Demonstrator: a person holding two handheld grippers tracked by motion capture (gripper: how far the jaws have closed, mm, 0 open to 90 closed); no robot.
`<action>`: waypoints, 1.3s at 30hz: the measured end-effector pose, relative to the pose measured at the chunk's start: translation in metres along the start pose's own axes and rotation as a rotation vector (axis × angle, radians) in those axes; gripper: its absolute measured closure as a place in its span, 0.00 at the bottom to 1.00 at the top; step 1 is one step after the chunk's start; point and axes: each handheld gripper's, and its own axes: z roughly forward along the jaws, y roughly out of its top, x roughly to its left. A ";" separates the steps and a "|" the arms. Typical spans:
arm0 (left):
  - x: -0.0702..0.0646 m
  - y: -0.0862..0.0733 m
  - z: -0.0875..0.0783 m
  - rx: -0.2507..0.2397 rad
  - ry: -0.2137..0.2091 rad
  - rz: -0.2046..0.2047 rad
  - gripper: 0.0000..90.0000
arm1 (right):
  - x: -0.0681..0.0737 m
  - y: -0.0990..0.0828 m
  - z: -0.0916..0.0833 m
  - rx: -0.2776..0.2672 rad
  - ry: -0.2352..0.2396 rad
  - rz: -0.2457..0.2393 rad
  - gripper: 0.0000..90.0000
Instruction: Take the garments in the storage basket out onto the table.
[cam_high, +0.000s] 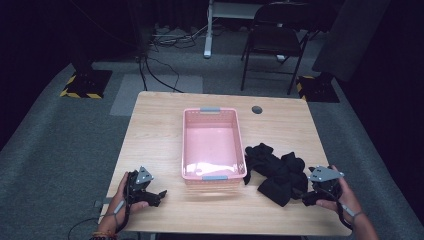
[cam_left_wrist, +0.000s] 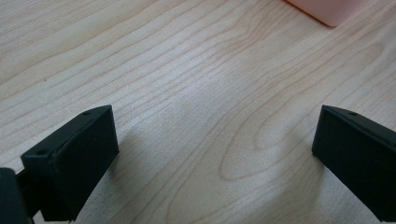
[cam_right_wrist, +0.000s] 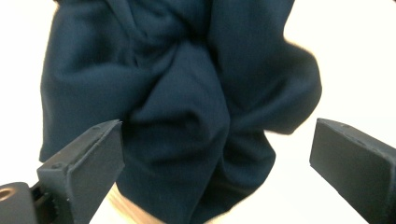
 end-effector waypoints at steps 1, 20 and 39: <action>0.000 0.000 0.000 0.000 0.000 0.000 0.00 | 0.000 -0.002 0.000 0.000 0.001 0.003 0.04; 0.000 0.000 0.000 0.000 0.002 -0.001 0.00 | 0.004 -0.034 0.009 0.039 0.013 0.049 0.04; 0.000 0.000 0.000 0.000 0.002 -0.001 0.00 | 0.009 -0.059 0.014 0.022 0.065 0.121 0.03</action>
